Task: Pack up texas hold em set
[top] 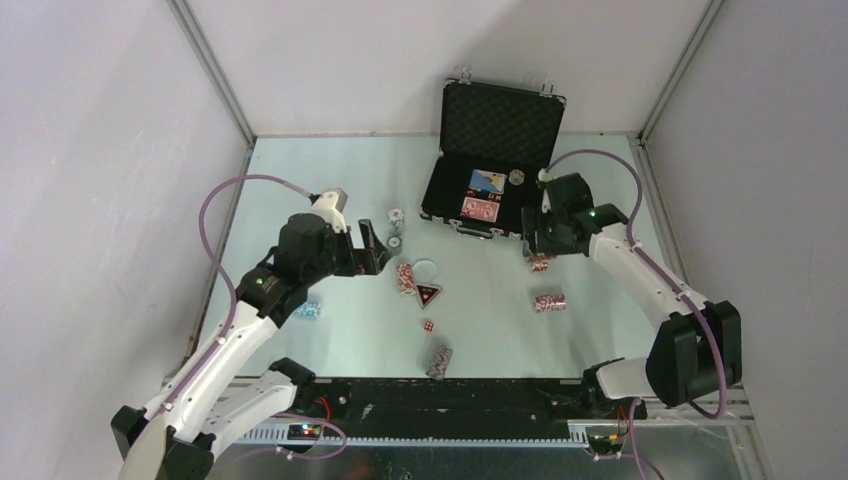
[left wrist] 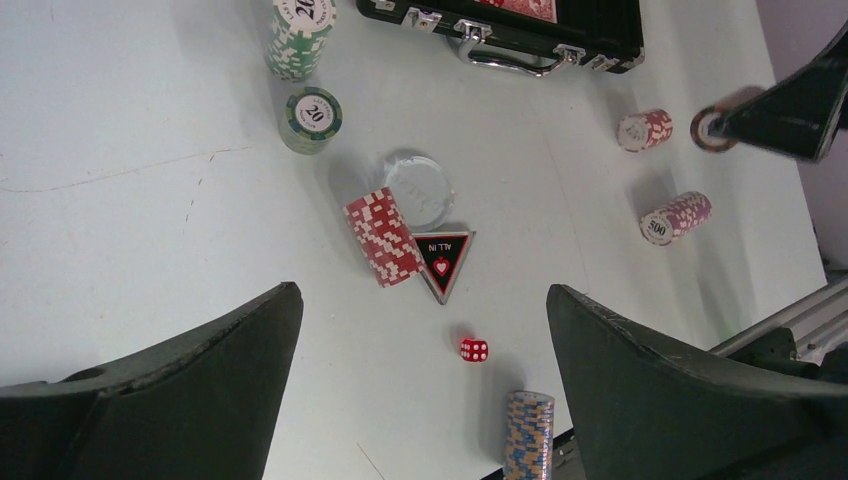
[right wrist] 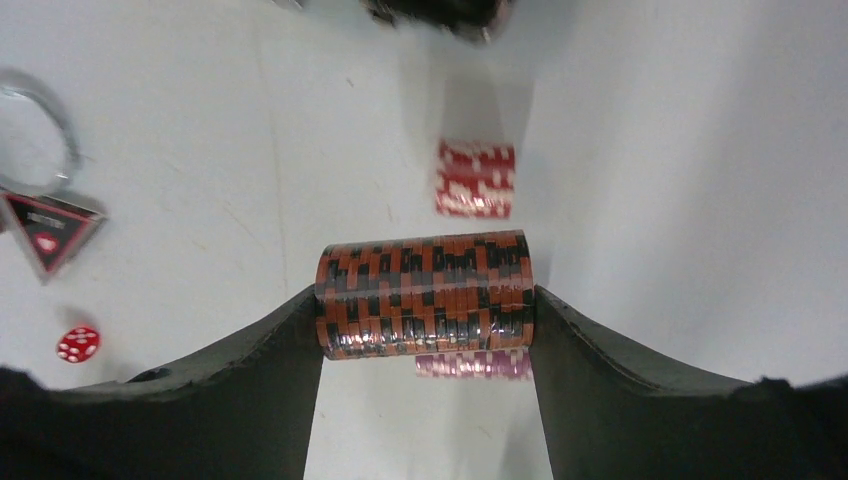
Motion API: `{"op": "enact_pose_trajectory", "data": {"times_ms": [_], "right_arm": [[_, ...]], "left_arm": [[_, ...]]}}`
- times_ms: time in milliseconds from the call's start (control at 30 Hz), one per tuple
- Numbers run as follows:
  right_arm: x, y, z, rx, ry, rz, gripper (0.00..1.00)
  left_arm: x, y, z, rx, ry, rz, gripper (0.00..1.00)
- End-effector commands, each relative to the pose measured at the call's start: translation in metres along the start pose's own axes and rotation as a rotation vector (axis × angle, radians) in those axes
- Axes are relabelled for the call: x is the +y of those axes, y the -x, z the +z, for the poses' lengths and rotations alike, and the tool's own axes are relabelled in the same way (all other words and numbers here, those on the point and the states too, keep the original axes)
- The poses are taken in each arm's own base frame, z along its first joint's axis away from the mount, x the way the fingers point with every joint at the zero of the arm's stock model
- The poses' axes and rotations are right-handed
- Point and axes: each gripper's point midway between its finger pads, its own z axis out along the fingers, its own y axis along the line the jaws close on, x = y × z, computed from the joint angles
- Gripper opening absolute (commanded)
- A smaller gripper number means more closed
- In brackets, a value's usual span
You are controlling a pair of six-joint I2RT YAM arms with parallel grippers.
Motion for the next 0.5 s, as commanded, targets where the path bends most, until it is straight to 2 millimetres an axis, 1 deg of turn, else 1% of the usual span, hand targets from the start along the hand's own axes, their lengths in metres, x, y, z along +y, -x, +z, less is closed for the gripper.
{"op": "enact_pose_trajectory", "data": {"times_ms": [0, 33, 67, 100, 133, 167, 200, 267, 300, 333, 367, 400, 433, 467], "right_arm": [[0.029, 0.086, -0.016, -0.229, 0.118, -0.13, 0.54], [0.033, 0.104, -0.021, -0.261, 0.123, -0.146, 0.52], [0.036, 0.118, -0.016, -0.271, 0.123, -0.183, 0.51], [0.037, 0.125, -0.013, -0.274, 0.123, -0.199, 0.52], [0.039, 0.137, -0.007, -0.282, 0.13, -0.23, 0.53], [0.04, 0.144, -0.003, -0.293, 0.134, -0.254, 0.55], [0.042, 0.152, 0.004, -0.29, 0.152, -0.268, 0.55], [0.045, 0.166, 0.013, -0.302, 0.184, -0.31, 0.54], [0.045, 0.17, 0.022, -0.298, 0.19, -0.336, 0.53], [0.047, 0.178, 0.021, -0.318, 0.219, -0.354, 0.53], [0.047, 0.183, 0.027, -0.338, 0.239, -0.412, 0.49], [0.053, 0.186, 0.026, -0.351, 0.306, -0.443, 0.47], [0.055, 0.187, 0.029, -0.365, 0.362, -0.504, 0.47], [0.056, 0.189, 0.03, -0.377, 0.38, -0.529, 0.46]], "left_arm": [[-0.013, 0.013, -0.007, -0.047, -0.056, 0.005, 1.0], [-0.014, 0.014, -0.007, -0.051, -0.058, 0.002, 1.0], [-0.014, 0.015, -0.008, -0.056, -0.059, 0.002, 1.0], [-0.015, 0.016, -0.008, -0.062, -0.061, 0.002, 1.0], [-0.015, 0.018, -0.009, -0.068, -0.062, 0.001, 1.0], [-0.016, 0.02, -0.011, -0.074, -0.065, 0.001, 1.0], [-0.017, 0.02, -0.011, -0.075, -0.068, 0.002, 1.0], [-0.018, 0.023, -0.013, -0.079, -0.07, 0.004, 1.0], [-0.02, 0.025, -0.014, -0.084, -0.072, 0.004, 1.0], [-0.02, 0.026, -0.014, -0.085, -0.071, 0.005, 1.0], [-0.021, 0.029, -0.014, -0.09, -0.072, 0.005, 1.0], [-0.021, 0.03, -0.014, -0.094, -0.071, 0.005, 1.0], [-0.022, 0.034, -0.014, -0.1, -0.073, 0.006, 1.0], [-0.022, 0.036, -0.013, -0.103, -0.07, 0.01, 1.0]]}}
